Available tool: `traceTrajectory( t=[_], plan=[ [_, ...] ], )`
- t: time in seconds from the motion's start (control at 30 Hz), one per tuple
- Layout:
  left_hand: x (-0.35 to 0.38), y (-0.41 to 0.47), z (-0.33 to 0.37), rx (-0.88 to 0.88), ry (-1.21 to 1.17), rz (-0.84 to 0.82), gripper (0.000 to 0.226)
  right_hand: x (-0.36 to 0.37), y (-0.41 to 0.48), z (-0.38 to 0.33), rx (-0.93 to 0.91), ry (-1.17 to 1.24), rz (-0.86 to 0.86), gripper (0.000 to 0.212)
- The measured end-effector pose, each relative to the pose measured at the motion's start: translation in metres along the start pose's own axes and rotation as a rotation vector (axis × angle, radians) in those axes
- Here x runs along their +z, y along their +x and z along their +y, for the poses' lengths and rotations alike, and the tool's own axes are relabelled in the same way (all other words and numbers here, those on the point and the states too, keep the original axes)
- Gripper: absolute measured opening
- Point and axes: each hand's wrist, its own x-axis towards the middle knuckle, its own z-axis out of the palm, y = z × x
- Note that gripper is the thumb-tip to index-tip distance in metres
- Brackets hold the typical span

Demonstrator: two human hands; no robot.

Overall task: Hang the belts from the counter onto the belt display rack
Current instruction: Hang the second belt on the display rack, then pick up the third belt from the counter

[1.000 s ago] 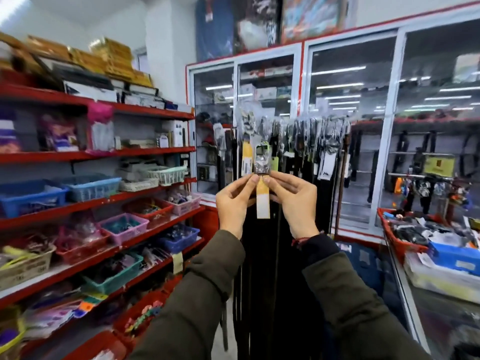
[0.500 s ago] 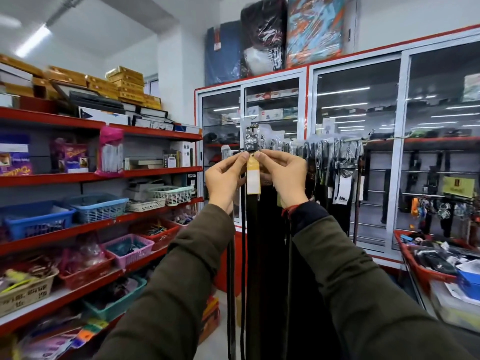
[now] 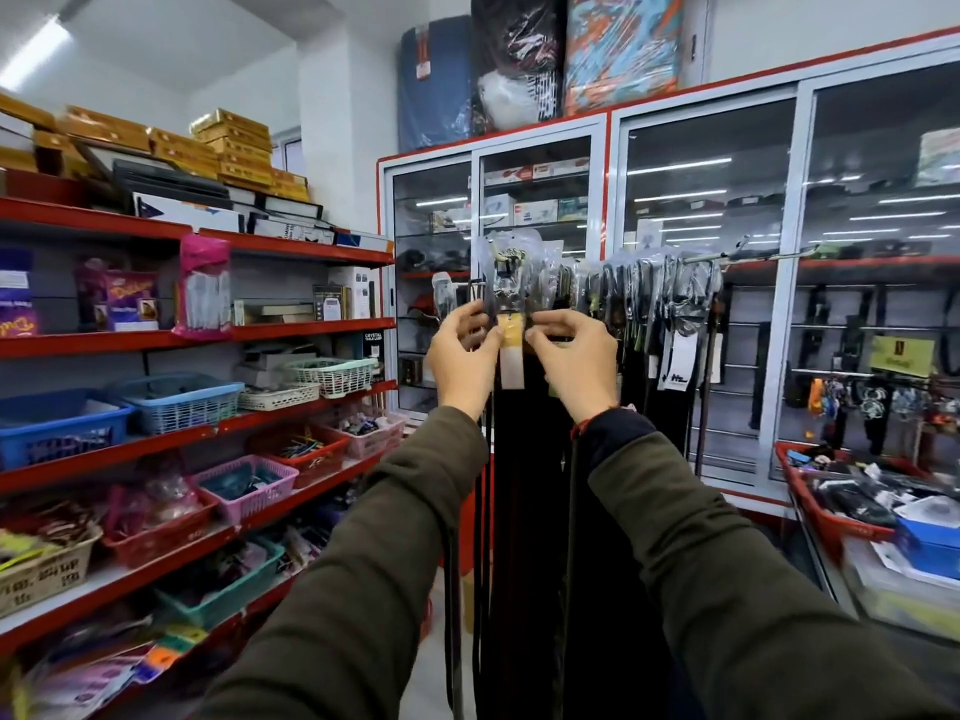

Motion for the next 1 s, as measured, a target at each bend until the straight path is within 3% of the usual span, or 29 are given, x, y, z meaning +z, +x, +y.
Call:
traceTrajectory(
  t=[0.13,0.27,0.43,0.6,1.0],
  plan=[
    [0.008,-0.03,-0.022,0.377,0.381,0.073,0.045,-0.014,-0.025,0.029,-0.156,-0.265,0.1,0.022],
    [0.023,-0.07,-0.046,0.517,0.811,0.09,0.05,-0.035,-0.057,0.065,-0.226,-0.442,0.191,0.039],
    [0.044,-0.121,-0.075,0.572,0.885,-0.103,0.053,-0.067,-0.098,0.111,-0.189,-0.69,0.163,0.052],
    [0.071,-0.181,-0.11,0.506,0.859,-0.298,0.056,-0.113,-0.142,0.153,-0.103,-0.844,0.086,0.053],
    [0.142,-0.319,-0.168,0.378,0.776,-0.731,0.055,-0.253,-0.261,0.234,0.312,-1.128,0.012,0.054]
  ],
)
